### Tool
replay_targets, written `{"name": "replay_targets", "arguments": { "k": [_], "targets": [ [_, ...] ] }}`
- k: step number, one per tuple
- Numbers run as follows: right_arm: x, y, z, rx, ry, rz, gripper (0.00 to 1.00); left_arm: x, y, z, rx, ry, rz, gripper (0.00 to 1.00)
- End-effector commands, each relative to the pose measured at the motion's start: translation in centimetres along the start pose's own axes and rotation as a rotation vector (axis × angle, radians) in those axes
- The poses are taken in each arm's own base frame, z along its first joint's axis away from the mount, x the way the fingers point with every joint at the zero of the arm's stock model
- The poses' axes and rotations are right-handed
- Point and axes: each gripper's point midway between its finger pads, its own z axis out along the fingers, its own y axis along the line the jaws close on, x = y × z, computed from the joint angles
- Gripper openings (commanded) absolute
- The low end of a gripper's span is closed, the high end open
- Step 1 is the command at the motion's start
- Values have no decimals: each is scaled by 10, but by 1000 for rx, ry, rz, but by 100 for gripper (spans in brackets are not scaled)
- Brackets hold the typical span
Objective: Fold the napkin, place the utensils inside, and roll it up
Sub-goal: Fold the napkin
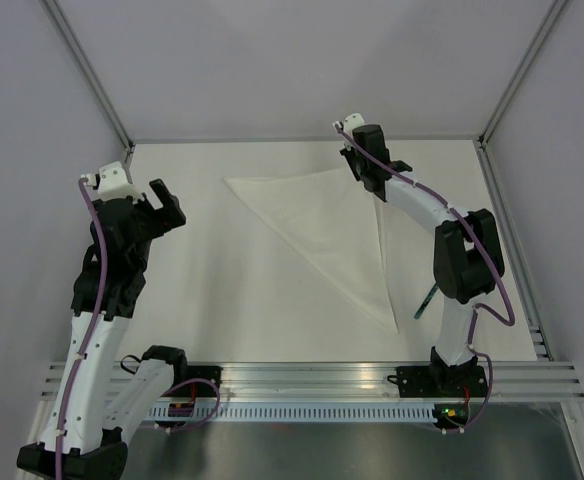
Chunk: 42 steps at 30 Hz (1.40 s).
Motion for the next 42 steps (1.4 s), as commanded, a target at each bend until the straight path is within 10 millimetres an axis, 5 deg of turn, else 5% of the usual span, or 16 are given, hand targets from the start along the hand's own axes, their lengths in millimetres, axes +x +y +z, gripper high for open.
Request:
{"name": "replay_targets", "arguments": {
  "k": [1,14,26,42],
  "targets": [
    [-9,-19,1,58,-11,0,1,-8,-4,1,21,-30,-3,100],
    [-13,-32,-7,68,-13,29,0,-7,-4,2,22,-25,-3,100],
    [3,-40,-3,97,27,21,0,-6,-5,2,26,-22,-3,100],
    [34,-49,25,128,108,2,0,-5,-5,4,24,-18,-1,100]
  ]
}}
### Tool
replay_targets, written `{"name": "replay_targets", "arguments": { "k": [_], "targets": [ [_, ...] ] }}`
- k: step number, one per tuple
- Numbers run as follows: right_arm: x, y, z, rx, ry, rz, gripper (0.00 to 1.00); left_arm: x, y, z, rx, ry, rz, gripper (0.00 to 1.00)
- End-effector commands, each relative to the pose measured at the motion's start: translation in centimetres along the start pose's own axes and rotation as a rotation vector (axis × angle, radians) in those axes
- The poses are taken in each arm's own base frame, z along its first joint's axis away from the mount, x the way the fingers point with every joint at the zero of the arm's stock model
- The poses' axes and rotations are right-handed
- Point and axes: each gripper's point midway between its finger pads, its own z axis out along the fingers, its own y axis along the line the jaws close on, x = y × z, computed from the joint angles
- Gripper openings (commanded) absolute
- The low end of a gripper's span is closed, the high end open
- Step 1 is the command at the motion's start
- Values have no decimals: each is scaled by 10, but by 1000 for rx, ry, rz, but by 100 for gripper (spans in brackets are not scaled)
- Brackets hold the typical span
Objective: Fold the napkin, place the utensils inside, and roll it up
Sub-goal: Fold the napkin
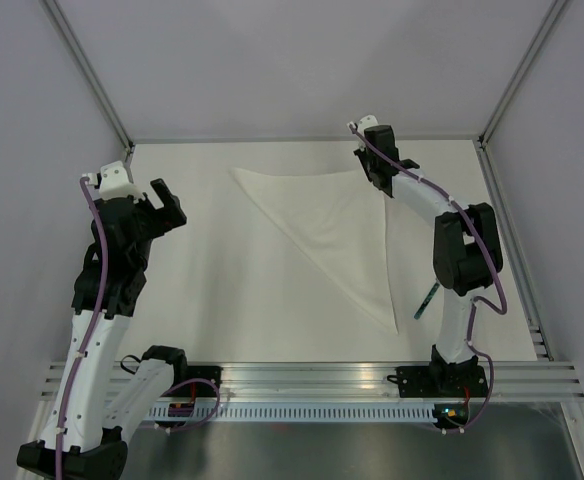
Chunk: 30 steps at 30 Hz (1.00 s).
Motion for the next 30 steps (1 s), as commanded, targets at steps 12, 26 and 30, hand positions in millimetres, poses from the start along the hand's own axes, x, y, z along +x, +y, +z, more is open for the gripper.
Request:
{"name": "replay_targets", "arguments": {
  "k": [12,26,30],
  "targets": [
    [42,-12,54,74,128,-41,3,-7,-8,2,36,-17,-11,100],
    [40,-49,31,56,162,71,59,11,-59,-10,301,90,-157,100],
    [69,-73,-13,24,190,184,59,49,-87,-3,451,167,-220,100]
  ]
}}
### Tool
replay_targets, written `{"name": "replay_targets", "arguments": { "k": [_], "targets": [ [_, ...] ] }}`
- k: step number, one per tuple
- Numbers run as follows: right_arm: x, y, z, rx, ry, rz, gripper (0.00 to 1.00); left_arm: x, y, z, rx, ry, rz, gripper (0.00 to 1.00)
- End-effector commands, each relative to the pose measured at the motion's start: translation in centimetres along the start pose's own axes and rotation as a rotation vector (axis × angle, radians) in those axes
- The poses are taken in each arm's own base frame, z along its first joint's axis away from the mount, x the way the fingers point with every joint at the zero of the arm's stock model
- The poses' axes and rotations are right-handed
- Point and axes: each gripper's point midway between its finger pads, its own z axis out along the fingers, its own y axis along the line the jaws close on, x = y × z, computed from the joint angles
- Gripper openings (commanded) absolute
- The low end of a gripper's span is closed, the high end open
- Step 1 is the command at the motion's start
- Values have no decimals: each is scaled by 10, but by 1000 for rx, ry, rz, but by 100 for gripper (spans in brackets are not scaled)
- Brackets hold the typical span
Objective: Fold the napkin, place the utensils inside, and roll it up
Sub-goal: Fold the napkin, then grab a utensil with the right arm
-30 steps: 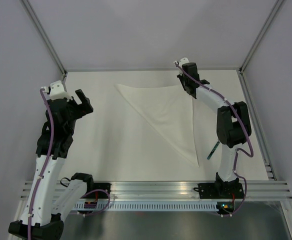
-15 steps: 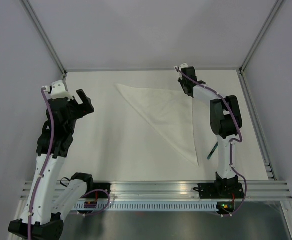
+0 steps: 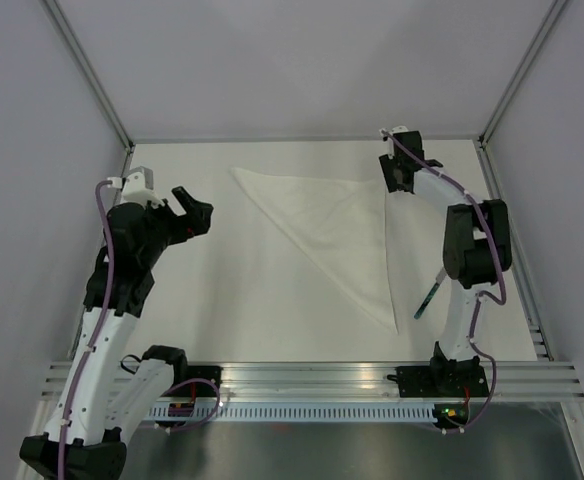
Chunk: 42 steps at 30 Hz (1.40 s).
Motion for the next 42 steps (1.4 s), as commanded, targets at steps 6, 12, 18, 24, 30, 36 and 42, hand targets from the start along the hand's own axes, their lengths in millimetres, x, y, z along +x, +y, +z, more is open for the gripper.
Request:
{"name": "replay_targets", "arguments": {
  "k": [6,12,18,24,30,36,42],
  "targets": [
    [86,-77,-108,-83,109,267,57,61,-52,28,224,122,-55,100],
    [182,-58,-151,-146,304,253,55,74,-56,29,263,139,-64,100],
    [211,-39,-170,-238,385,203,56,80,-62,32,299,147,-75,100],
    [229,-27,-168,-315,507,154,57,79,-65,38,309,151,-64,100],
    [231,-36,-174,-313,569,80,56,76,-82,43,369,170,-33,100],
    [249,-21,-196,-410,676,75,56,84,-90,52,370,198,-17,100],
    [276,-9,-204,-472,823,70,55,85,-93,55,371,201,-12,100]
  ]
}}
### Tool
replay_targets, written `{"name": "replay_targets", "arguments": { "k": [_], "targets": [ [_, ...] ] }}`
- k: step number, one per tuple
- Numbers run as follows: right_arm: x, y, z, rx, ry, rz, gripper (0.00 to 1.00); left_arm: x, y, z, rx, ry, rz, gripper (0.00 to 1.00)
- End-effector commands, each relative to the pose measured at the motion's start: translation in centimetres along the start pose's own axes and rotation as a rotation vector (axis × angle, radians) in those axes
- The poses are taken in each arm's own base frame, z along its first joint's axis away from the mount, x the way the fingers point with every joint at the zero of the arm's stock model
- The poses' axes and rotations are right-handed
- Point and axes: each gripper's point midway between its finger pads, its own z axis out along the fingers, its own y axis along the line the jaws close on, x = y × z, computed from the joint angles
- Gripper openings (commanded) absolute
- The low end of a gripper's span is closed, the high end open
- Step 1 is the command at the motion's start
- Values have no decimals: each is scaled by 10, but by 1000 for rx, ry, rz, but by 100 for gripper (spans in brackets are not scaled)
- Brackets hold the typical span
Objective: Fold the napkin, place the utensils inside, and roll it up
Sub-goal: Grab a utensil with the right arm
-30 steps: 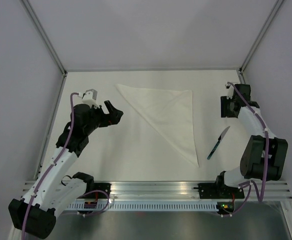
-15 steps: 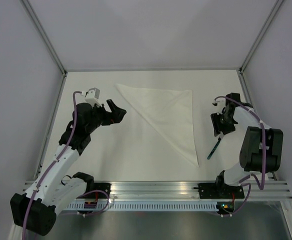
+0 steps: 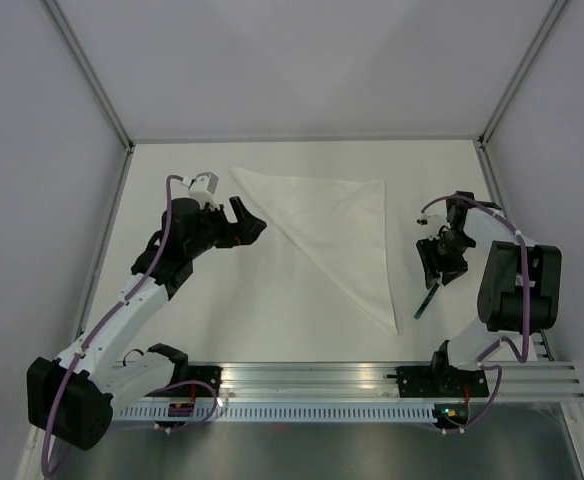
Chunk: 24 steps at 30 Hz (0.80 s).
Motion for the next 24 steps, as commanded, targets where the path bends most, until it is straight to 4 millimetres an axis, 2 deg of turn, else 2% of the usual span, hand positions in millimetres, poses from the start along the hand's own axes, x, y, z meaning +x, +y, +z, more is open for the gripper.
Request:
{"name": "replay_targets", "arguments": {
  "k": [1,5,13,24],
  "targets": [
    [28,1,0,0,156,21,55,-28,-20,-2,57,-76,32,100],
    [29,5,10,-31,194,62,55,-28,-17,-1,48,-74,37,100],
    [31,-9,25,39,239,92,54,-28,-15,3,37,-72,44,100],
    [-8,-18,42,83,159,131,37,-28,-15,3,37,-72,47,100]
  ]
}}
